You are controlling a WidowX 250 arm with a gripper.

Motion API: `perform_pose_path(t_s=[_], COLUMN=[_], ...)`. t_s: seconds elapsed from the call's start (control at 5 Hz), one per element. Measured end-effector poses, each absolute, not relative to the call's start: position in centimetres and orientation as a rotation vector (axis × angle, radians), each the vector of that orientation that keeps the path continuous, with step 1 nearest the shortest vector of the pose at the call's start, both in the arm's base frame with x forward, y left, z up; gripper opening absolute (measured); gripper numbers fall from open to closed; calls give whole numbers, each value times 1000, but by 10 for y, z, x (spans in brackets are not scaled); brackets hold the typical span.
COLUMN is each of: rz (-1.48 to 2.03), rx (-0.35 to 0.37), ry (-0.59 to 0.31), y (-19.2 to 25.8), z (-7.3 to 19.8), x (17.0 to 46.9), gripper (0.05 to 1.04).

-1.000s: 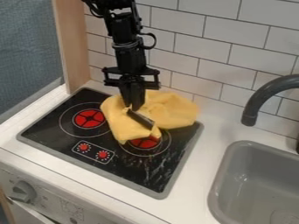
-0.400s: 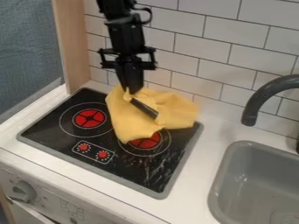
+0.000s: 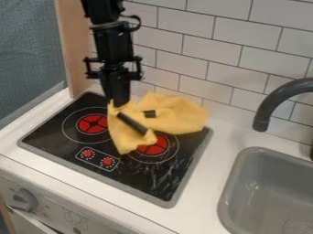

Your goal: Unfold the cloth from the middle to bottom left

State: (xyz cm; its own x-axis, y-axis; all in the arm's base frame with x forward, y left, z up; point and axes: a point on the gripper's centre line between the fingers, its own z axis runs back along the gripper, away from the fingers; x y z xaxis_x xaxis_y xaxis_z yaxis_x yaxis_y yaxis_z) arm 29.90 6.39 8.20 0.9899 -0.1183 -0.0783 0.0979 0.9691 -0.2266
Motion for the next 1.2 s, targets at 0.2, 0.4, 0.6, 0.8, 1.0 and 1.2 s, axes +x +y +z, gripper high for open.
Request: perform_pose_path(t_s=[0.2,0.4,0.6,0.8,1.0,1.2], rz=[-105,-106,-119,-94,-81,-84], rx=[-142,-52,6,40,83,107], ry=[169,192,235,299,341,355], y=[81,94,104,116,128,135], z=[66,58,51,37,31,30], x=[278,271,268,267,260,257], gripper=[49,49,49,49,49,71])
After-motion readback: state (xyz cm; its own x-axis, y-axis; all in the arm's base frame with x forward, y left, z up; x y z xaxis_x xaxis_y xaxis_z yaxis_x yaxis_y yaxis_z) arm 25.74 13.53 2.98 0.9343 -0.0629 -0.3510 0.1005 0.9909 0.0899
